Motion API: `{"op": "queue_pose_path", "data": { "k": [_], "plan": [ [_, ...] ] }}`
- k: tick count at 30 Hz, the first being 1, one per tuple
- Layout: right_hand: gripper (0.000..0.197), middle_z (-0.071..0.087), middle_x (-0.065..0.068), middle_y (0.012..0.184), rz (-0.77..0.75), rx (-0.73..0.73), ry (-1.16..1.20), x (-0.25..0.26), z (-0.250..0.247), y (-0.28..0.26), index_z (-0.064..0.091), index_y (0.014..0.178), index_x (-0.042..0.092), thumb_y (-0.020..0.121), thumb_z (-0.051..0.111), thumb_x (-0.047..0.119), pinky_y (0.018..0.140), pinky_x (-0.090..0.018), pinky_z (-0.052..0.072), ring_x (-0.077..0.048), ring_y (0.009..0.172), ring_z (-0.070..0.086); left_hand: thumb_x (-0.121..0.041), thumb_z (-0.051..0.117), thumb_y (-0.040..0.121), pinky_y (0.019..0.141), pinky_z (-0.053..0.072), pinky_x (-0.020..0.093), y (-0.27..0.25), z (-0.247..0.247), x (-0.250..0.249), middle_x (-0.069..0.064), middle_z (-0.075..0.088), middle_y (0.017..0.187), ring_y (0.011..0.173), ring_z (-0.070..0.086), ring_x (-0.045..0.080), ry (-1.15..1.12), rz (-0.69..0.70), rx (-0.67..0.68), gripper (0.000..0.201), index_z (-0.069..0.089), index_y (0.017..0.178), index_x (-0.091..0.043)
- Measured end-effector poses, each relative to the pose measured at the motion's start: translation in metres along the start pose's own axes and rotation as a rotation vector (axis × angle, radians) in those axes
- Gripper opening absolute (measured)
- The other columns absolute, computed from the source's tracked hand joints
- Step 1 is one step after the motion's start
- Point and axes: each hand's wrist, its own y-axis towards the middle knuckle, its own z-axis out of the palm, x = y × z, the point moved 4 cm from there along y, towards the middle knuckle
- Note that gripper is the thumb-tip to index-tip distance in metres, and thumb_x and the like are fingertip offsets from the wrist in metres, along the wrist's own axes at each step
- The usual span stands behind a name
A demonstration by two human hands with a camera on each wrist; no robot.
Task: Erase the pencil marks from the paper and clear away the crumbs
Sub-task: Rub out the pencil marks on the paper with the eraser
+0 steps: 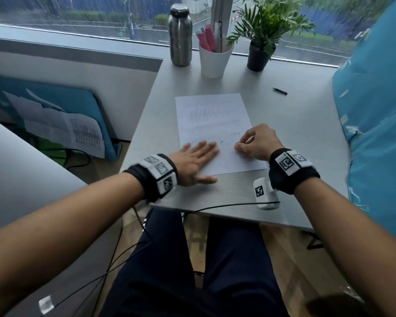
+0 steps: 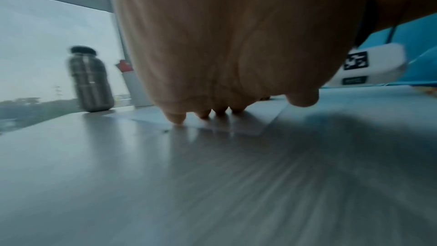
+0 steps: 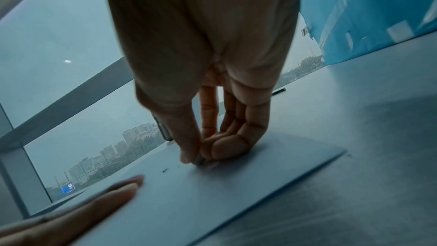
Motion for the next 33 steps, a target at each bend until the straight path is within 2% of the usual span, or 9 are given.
{"op": "queue_pose_path", "data": {
  "k": [6, 9, 11, 13, 18, 23, 26, 30, 33],
  "plan": [
    [0.015, 0.070, -0.006, 0.080, 0.017, 0.001, 0.013, 0.000, 0.001, 0.000, 0.076, 0.081, 0.012, 0.076, 0.078, 0.027, 0.071, -0.020, 0.046, -0.017, 0.076, 0.065, -0.083, 0.021, 0.083, 0.121, -0.008, 0.045, -0.018, -0.010, 0.049, 0.011, -0.024, 0.159, 0.149, -0.017, 0.026, 0.071, -0.401, -0.026, 0.110, -0.016, 0.153, -0.007],
    [0.016, 0.069, -0.006, 0.079, 0.015, 0.009, 0.003, 0.001, 0.001, 0.000, 0.076, 0.082, 0.012, 0.076, 0.078, 0.026, 0.073, -0.021, 0.047, -0.018, 0.077, 0.065, -0.082, 0.025, 0.084, 0.120, -0.009, 0.046, -0.005, -0.013, 0.004, 0.010, -0.022, 0.160, 0.148, -0.020, 0.025, 0.098, -0.137, -0.110, 0.109, -0.014, 0.154, -0.009],
    [0.016, 0.068, -0.005, 0.077, 0.009, 0.009, -0.008, 0.002, 0.000, -0.001, 0.076, 0.083, 0.013, 0.076, 0.078, 0.027, 0.075, -0.022, 0.049, -0.018, 0.077, 0.065, -0.079, 0.029, 0.086, 0.120, -0.011, 0.044, 0.004, -0.005, -0.029, 0.003, -0.021, 0.161, 0.148, -0.020, 0.020, 0.049, 0.079, -0.060, 0.103, -0.014, 0.155, -0.017],
    [0.016, 0.068, -0.004, 0.076, 0.007, 0.005, -0.010, 0.002, 0.000, -0.001, 0.076, 0.083, 0.014, 0.076, 0.079, 0.028, 0.074, -0.022, 0.050, -0.017, 0.075, 0.065, -0.075, 0.030, 0.089, 0.119, -0.011, 0.043, 0.011, 0.004, -0.035, -0.001, -0.020, 0.161, 0.148, -0.019, 0.017, -0.010, 0.126, -0.003, 0.096, -0.014, 0.155, -0.021],
    [0.014, 0.071, -0.007, 0.078, 0.022, 0.019, 0.035, -0.001, 0.000, -0.003, 0.076, 0.082, 0.015, 0.076, 0.078, 0.027, 0.070, -0.020, 0.046, -0.017, 0.072, 0.065, -0.071, 0.030, 0.090, 0.119, -0.010, 0.044, 0.009, -0.004, 0.028, -0.001, -0.025, 0.160, 0.148, -0.020, 0.020, -0.077, -0.099, -0.056, 0.092, -0.015, 0.155, -0.023],
    [0.014, 0.070, -0.008, 0.085, 0.016, 0.059, -0.032, 0.004, -0.002, 0.001, 0.075, 0.082, 0.012, 0.077, 0.077, 0.025, 0.074, -0.023, 0.047, -0.017, 0.081, 0.061, -0.084, 0.057, 0.066, 0.120, -0.010, 0.046, 0.003, -0.020, 0.073, -0.005, -0.026, 0.160, 0.148, -0.019, 0.015, -0.163, -0.279, -0.066, 0.132, -0.018, 0.154, -0.020],
    [0.015, 0.071, -0.008, 0.081, -0.052, 0.054, -0.054, 0.025, 0.001, 0.007, 0.074, 0.079, 0.009, 0.073, 0.081, 0.021, 0.076, -0.027, 0.056, -0.017, 0.075, 0.064, -0.086, 0.062, 0.058, 0.119, -0.012, 0.047, 0.007, -0.023, 0.076, -0.004, -0.024, 0.160, 0.148, -0.019, 0.014, -0.164, -0.299, -0.075, 0.142, -0.019, 0.154, -0.019],
    [0.012, 0.070, 0.002, 0.071, -0.261, 0.058, -0.033, 0.083, 0.025, 0.010, 0.076, 0.077, 0.014, 0.071, 0.082, 0.022, 0.060, -0.008, 0.045, -0.005, 0.061, 0.061, -0.093, 0.055, 0.054, 0.118, -0.015, 0.046, 0.010, -0.023, 0.076, 0.001, -0.025, 0.160, 0.148, -0.021, 0.017, -0.085, -0.283, -0.088, 0.147, -0.018, 0.154, -0.014],
    [0.014, 0.074, -0.003, 0.078, -0.289, 0.124, -0.061, 0.108, 0.045, 0.023, 0.078, 0.083, 0.013, 0.072, 0.082, 0.021, 0.070, -0.020, 0.056, -0.006, 0.063, 0.064, -0.097, 0.051, 0.052, 0.120, -0.013, 0.044, 0.013, -0.026, 0.072, 0.006, -0.027, 0.159, 0.147, -0.022, 0.019, -0.015, -0.254, -0.100, 0.151, -0.015, 0.154, -0.007]
  ]
}}
